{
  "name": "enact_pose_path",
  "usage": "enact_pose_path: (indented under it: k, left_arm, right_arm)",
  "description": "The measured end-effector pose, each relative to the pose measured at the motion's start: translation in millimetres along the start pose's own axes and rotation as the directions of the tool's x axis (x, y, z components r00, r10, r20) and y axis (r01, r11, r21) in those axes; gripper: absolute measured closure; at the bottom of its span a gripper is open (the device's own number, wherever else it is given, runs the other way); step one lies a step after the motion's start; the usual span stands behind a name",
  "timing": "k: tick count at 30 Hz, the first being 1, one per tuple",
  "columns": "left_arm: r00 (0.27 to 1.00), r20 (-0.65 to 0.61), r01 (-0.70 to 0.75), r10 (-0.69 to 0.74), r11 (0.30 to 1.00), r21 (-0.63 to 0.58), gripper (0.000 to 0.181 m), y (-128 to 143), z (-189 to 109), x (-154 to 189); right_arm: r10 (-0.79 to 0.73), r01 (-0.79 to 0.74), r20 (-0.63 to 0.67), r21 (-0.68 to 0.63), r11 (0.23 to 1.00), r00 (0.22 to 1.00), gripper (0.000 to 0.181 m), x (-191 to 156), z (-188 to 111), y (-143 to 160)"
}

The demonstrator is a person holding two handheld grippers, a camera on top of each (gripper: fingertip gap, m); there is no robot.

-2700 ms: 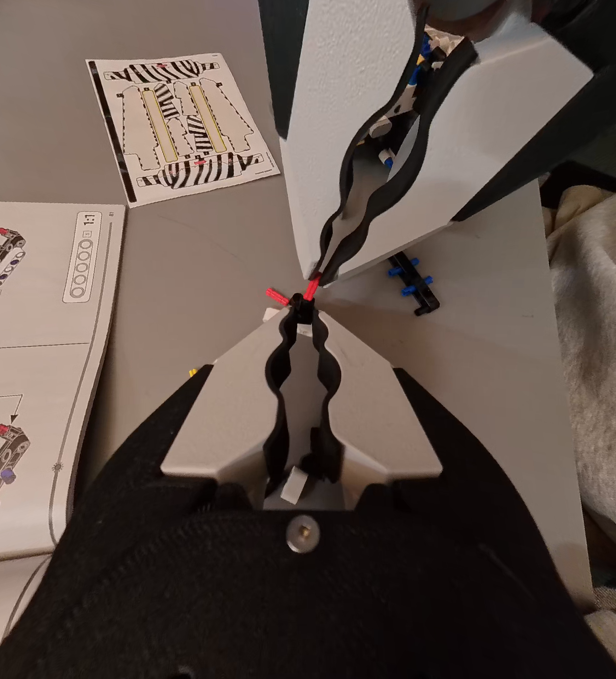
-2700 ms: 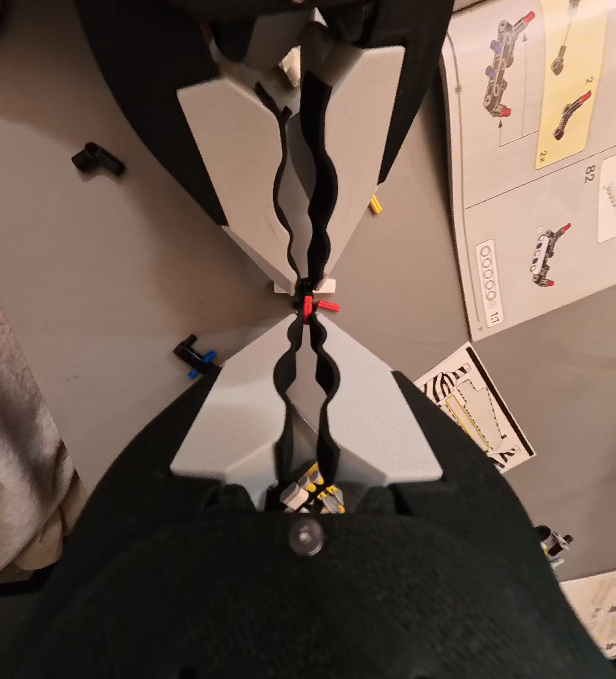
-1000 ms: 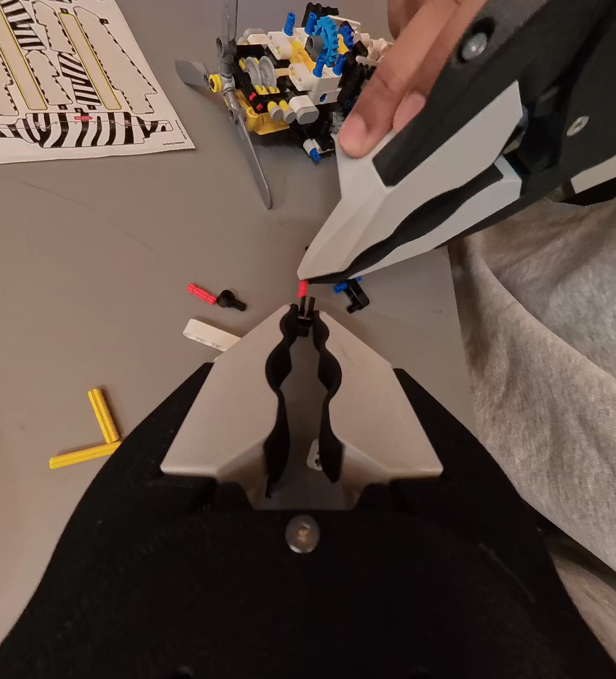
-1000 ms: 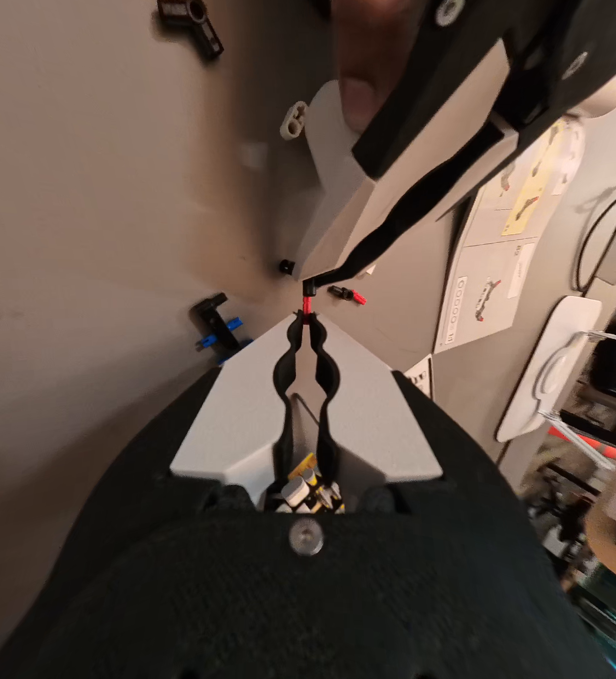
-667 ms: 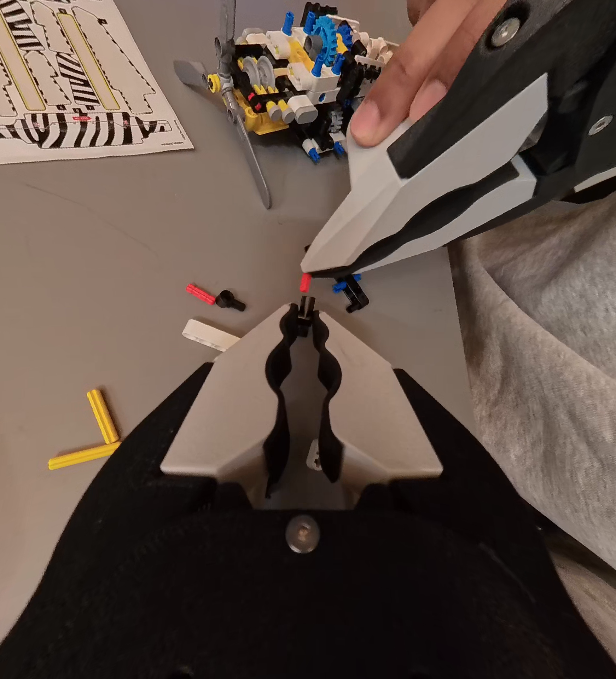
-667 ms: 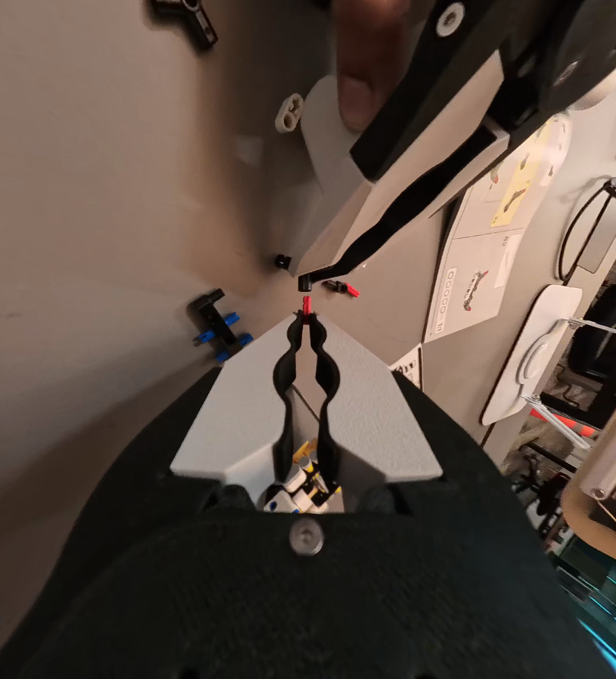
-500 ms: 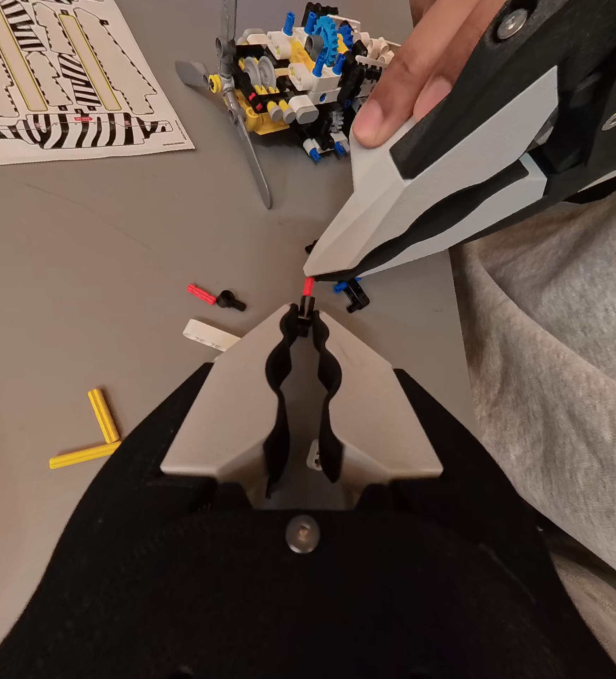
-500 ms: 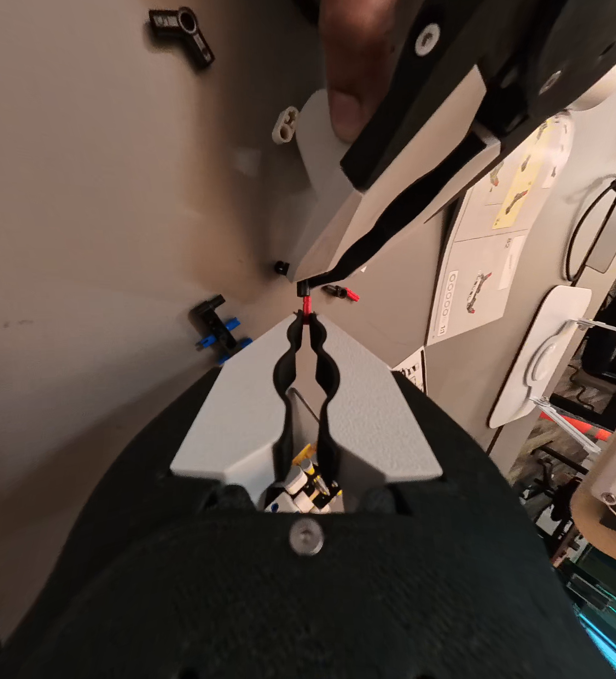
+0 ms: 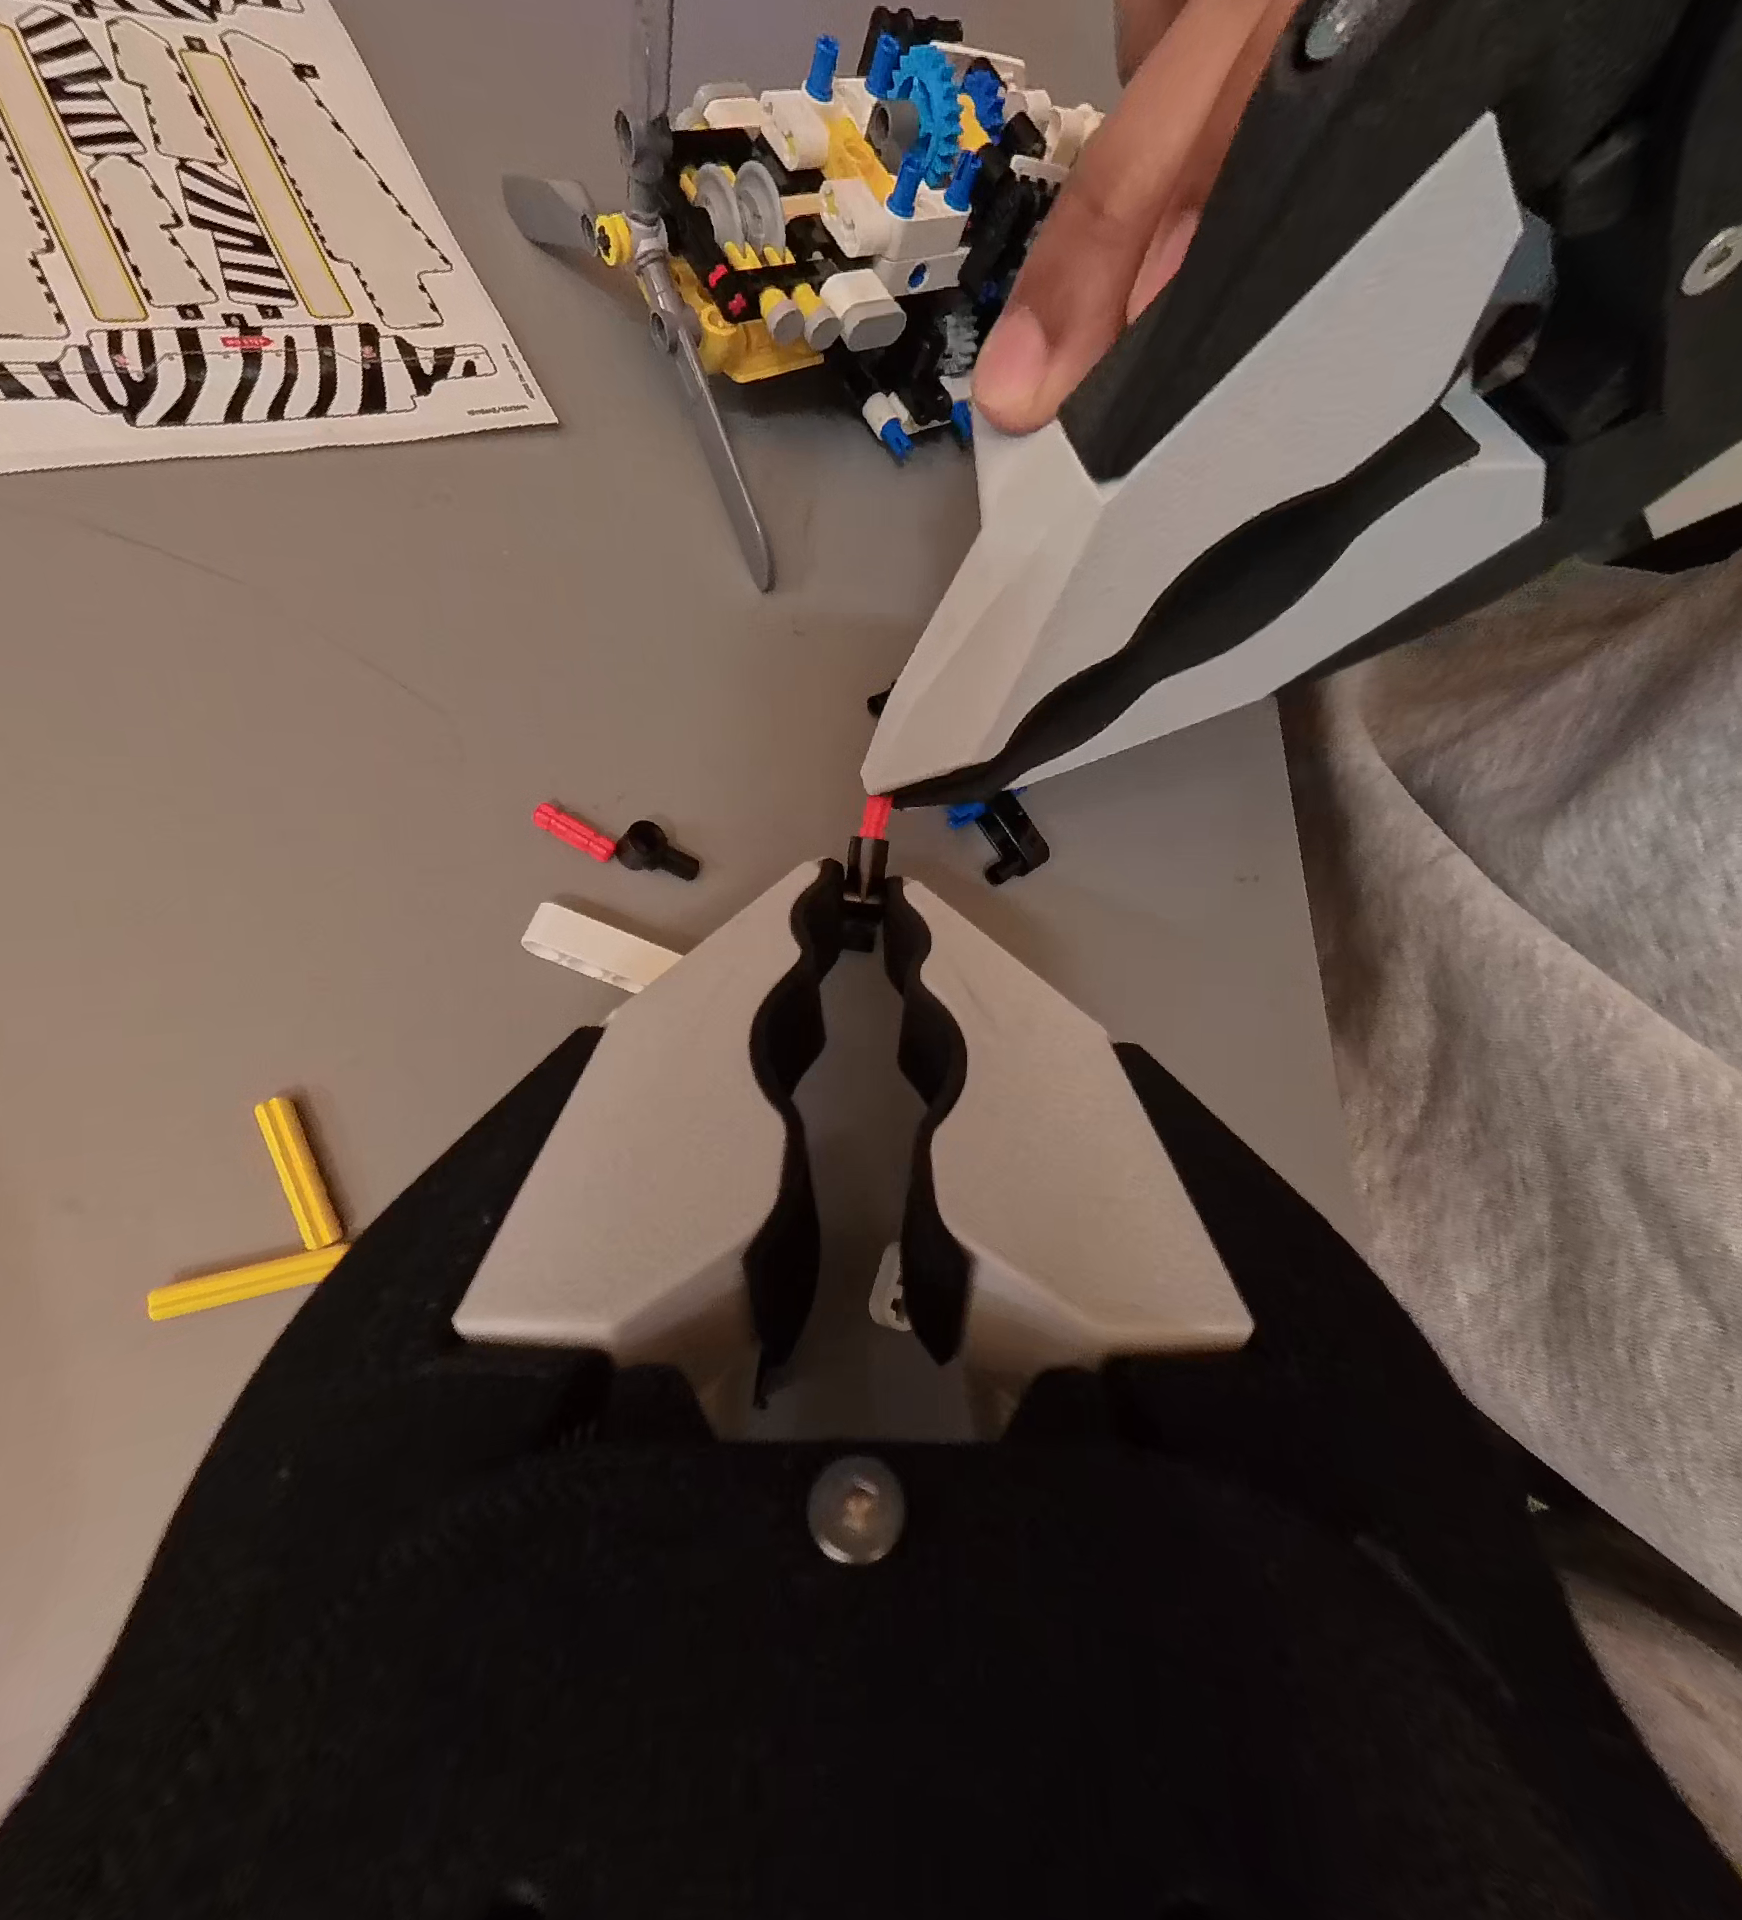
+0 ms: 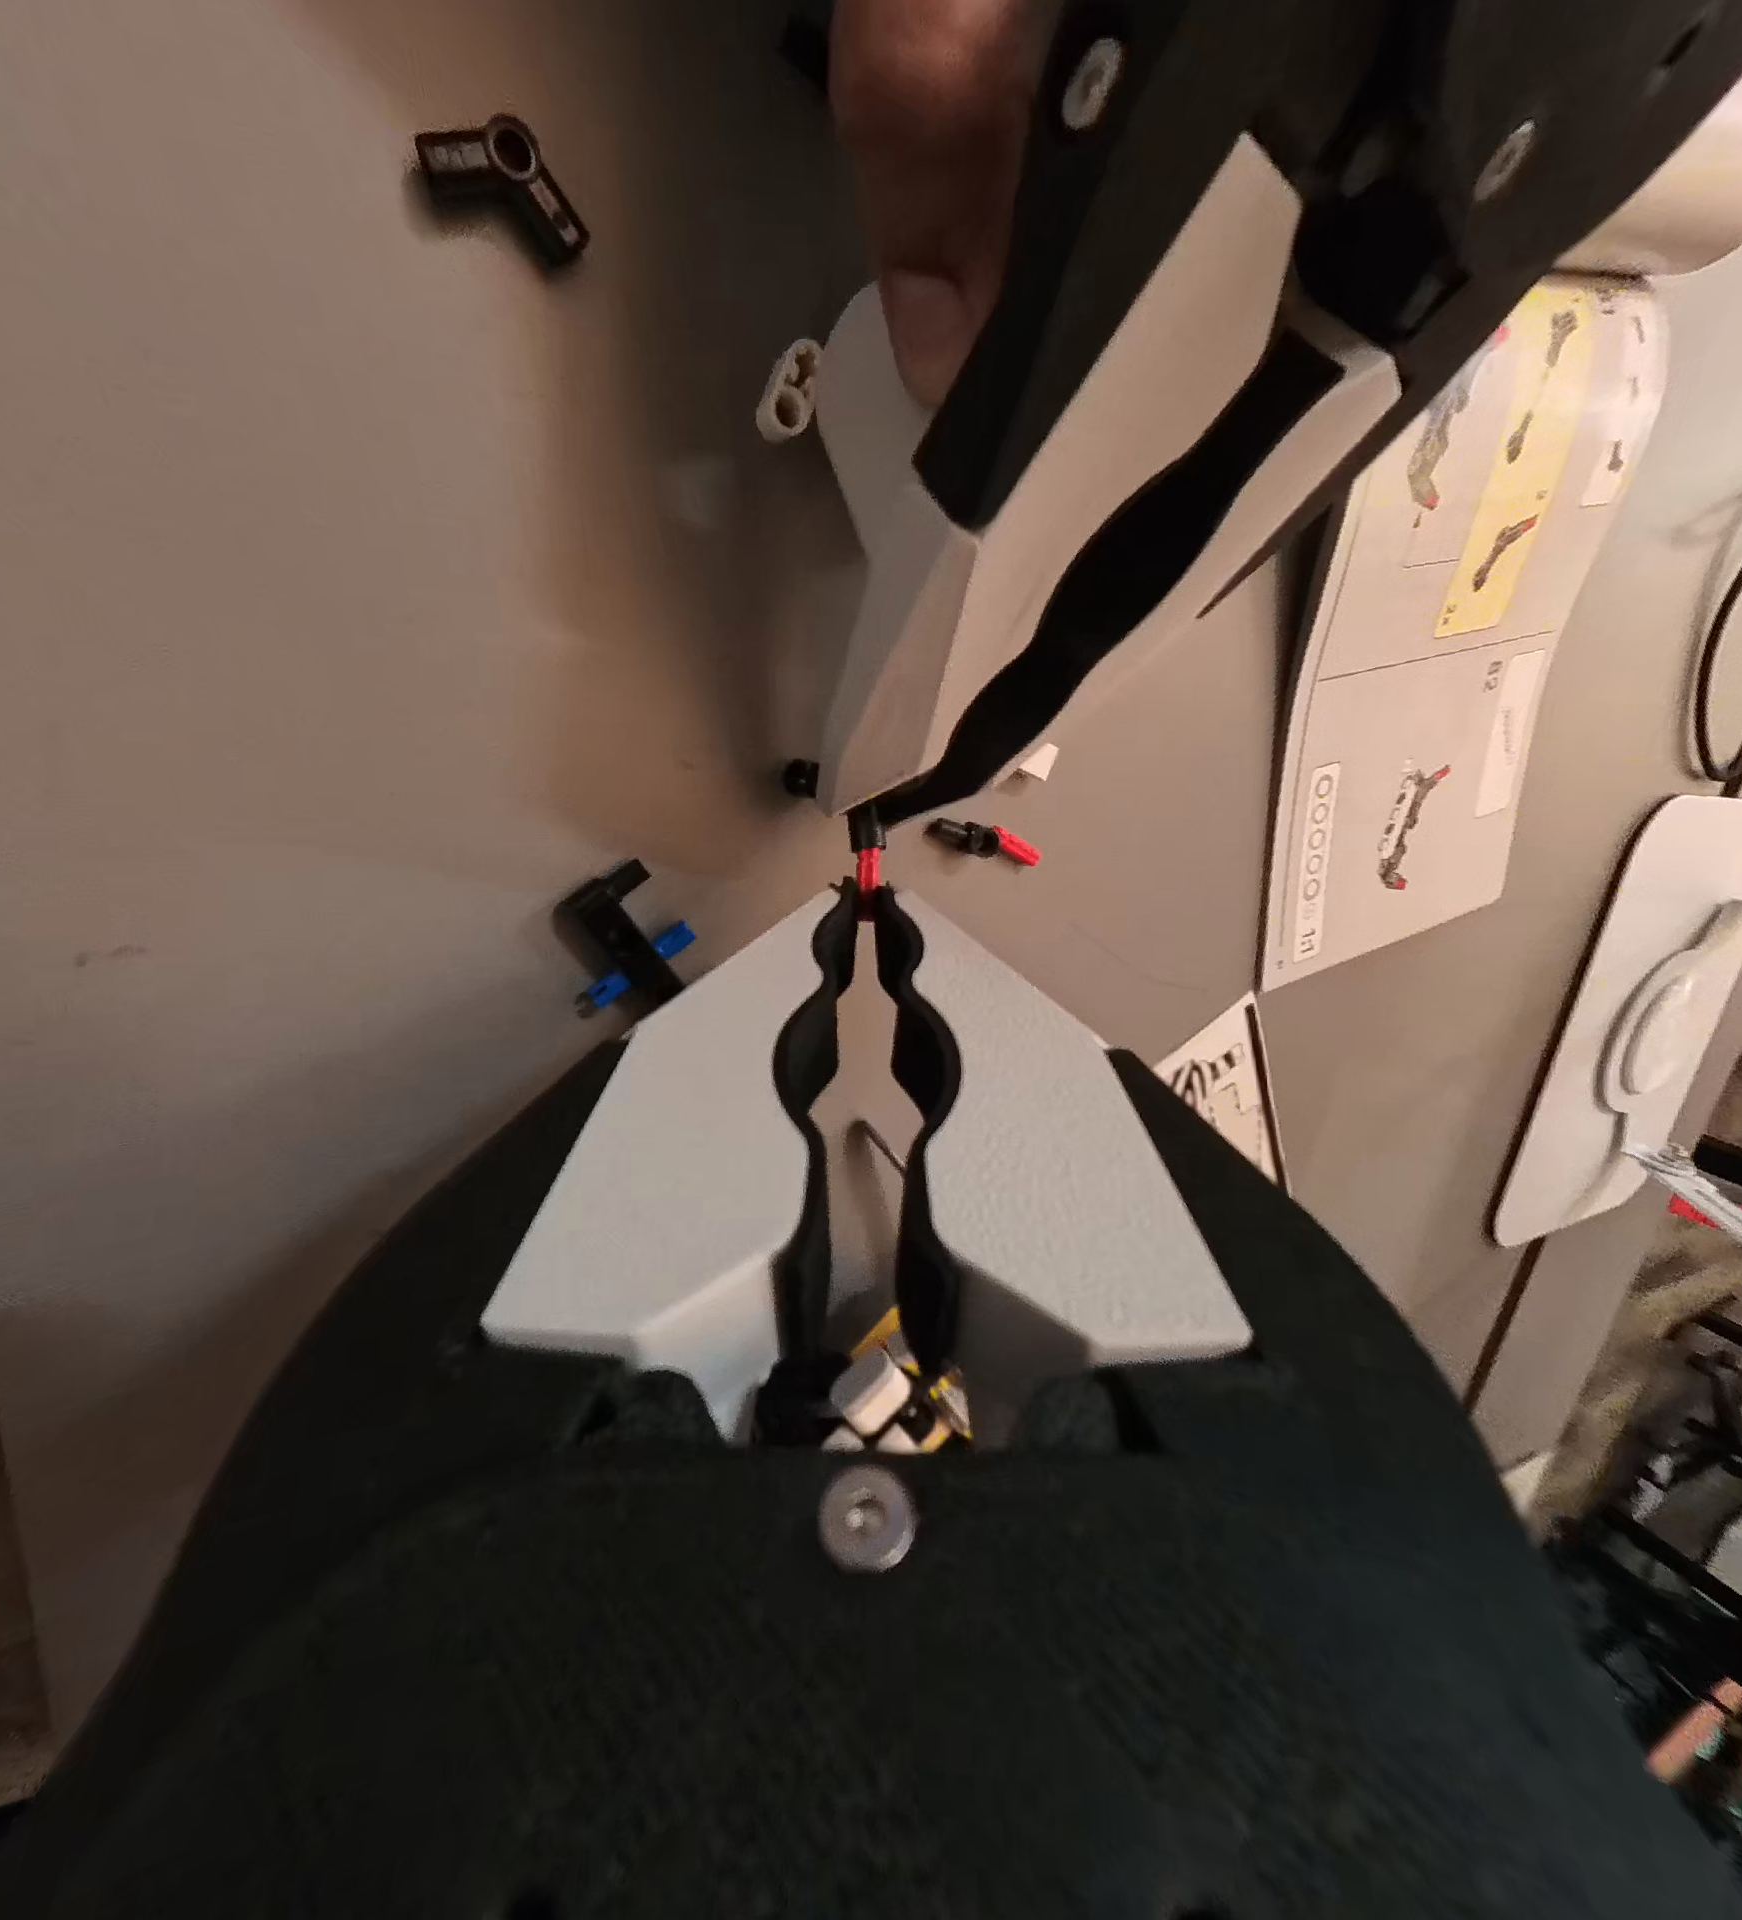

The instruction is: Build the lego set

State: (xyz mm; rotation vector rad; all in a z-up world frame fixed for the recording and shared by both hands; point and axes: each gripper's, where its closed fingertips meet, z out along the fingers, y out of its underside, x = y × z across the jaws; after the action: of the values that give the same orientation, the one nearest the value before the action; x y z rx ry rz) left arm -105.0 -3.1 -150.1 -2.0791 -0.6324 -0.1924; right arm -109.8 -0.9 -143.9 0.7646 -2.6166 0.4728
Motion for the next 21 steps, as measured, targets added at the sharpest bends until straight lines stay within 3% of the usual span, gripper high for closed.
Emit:
enact_pose_path:
  k: [9,21]
  left_arm:
    - [1.000,-0.002,-0.017,0.017,1.000,-0.005,0.175,-0.4,1.4,1.4]
    - [1.000,-0.001,-0.017,0.017,1.000,-0.005,0.176,-0.6,1.5,1.2]
  right_arm:
    - [-0.058,0.055,0.047,0.066,0.996,0.997,0.181,-1.3,-1.0,0.0]
    - [0.010,-0.027,0.138,0.115,0.993,0.990,0.181,-1.0,1.1,-3.6]
